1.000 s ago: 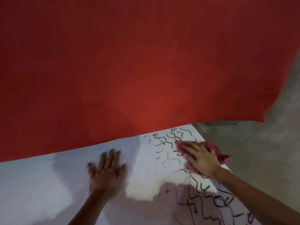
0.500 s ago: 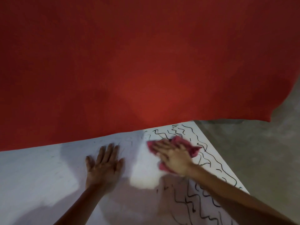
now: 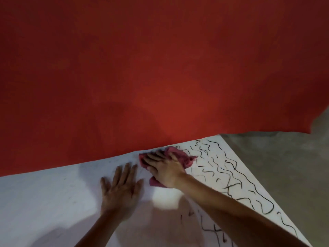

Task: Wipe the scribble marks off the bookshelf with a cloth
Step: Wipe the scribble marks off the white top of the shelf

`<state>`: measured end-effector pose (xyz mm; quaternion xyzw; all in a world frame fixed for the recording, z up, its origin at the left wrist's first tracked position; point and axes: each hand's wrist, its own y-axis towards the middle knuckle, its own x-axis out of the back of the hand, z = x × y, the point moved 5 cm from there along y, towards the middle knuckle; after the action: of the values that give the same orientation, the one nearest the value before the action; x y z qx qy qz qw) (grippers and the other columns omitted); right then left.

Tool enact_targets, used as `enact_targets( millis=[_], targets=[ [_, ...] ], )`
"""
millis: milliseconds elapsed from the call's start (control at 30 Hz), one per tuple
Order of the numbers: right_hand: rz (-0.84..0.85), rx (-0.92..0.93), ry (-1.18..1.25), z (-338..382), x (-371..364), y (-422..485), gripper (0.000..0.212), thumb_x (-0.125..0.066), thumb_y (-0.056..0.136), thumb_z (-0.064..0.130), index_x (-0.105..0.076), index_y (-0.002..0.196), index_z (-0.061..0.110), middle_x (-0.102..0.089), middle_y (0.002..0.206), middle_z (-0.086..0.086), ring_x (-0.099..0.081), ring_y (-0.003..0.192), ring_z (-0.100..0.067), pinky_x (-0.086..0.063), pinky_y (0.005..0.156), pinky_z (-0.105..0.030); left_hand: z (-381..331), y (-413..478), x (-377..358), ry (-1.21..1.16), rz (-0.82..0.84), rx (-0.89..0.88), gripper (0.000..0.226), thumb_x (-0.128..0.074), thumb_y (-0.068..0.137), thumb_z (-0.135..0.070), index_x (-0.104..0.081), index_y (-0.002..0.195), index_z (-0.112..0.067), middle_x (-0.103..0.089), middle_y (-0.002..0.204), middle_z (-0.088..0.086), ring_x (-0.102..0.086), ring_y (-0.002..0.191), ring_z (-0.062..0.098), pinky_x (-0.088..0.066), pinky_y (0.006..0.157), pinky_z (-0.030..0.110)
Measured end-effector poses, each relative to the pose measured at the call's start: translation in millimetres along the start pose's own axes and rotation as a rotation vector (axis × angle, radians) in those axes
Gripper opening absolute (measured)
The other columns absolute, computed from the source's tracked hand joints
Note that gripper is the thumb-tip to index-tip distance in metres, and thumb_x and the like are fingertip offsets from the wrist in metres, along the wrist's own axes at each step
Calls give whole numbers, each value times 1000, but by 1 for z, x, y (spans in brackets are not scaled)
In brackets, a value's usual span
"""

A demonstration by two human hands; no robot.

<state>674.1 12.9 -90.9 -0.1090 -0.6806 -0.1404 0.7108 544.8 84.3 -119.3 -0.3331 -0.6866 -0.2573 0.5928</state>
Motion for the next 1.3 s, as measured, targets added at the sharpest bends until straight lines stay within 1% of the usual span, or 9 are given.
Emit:
enact_targets(
  millis=[100, 333, 433, 533, 633, 733, 933, 1133, 1300],
  targets=[
    [58, -141, -33, -71, 3, -20, 62, -43, 97, 44, -16, 151, 35, -15, 158, 13, -14, 145, -14, -20, 112, -47, -2, -1, 2, -2, -4, 4, 96, 24, 60, -62, 8, 151, -35, 11, 159, -13, 9, 147, 12, 2, 115, 50],
    [-64, -824, 120, -126, 10, -28, 52, -39, 90, 48, -43, 137, 28, -37, 148, 2, -20, 142, -23, -15, 113, -49, -1, 0, -4, -51, -52, -19, 91, 15, 71, -64, -9, 152, -30, -5, 159, -10, -4, 148, 17, -3, 113, 56],
    [-45, -545, 144, -49, -1, -7, 60, -42, 84, 48, -41, 141, 30, -37, 150, 5, -27, 141, -19, -19, 111, -50, -1, 1, -3, -35, -37, -8, 92, 17, 68, -62, -3, 152, -31, 1, 159, -10, 1, 148, 16, -1, 113, 56],
    [-71, -253, 184, -1, -4, -13, 54, -37, 76, 45, -68, 118, 29, -63, 126, 8, -62, 113, -16, -48, 90, -46, -2, 0, -1, 3, -2, 6, 97, 26, 61, -65, 9, 151, -32, 13, 158, -13, 9, 148, 14, 2, 114, 52],
    [23, -109, 125, -20, -6, -26, 75, -5, 78, 53, -36, 144, 38, -32, 152, 17, -31, 140, -9, -26, 107, -45, -3, 1, 1, 18, 18, 15, 101, 31, 56, -67, 14, 149, -32, 19, 155, -15, 12, 147, 12, 3, 114, 51],
    [60, -263, -82, -90, -4, -34, 76, -1, 78, 62, -13, 150, 40, -11, 158, 18, -8, 146, -17, -9, 111, -58, -4, -1, 1, 17, 22, 15, 96, 27, 59, -59, 12, 150, -34, 18, 156, -15, 13, 147, 12, 4, 114, 51],
    [25, -775, 25, -125, 6, -28, 53, -28, 98, 40, -30, 148, 22, -25, 157, 3, -5, 147, -25, 6, 110, -64, -2, 0, -1, 24, 15, 5, 94, 25, 62, -58, 9, 151, -34, 13, 159, -11, 11, 147, 15, 3, 113, 54],
    [28, -190, 108, 6, -9, -22, 62, -28, 77, 45, -68, 119, 23, -65, 124, 2, -62, 113, -16, -46, 95, -47, -2, 0, 2, 10, 15, 11, 95, 25, 61, -60, 8, 151, -34, 11, 159, -12, 9, 148, 14, 2, 114, 53],
    [61, -150, 89, -68, 3, -53, 86, 8, 74, 58, -15, 152, 33, -10, 159, 14, -9, 146, -4, -13, 115, -35, -3, -1, 3, 6, 35, 8, 96, 26, 58, -59, 11, 151, -35, 14, 158, -14, 11, 147, 12, 4, 114, 51]
  ],
)
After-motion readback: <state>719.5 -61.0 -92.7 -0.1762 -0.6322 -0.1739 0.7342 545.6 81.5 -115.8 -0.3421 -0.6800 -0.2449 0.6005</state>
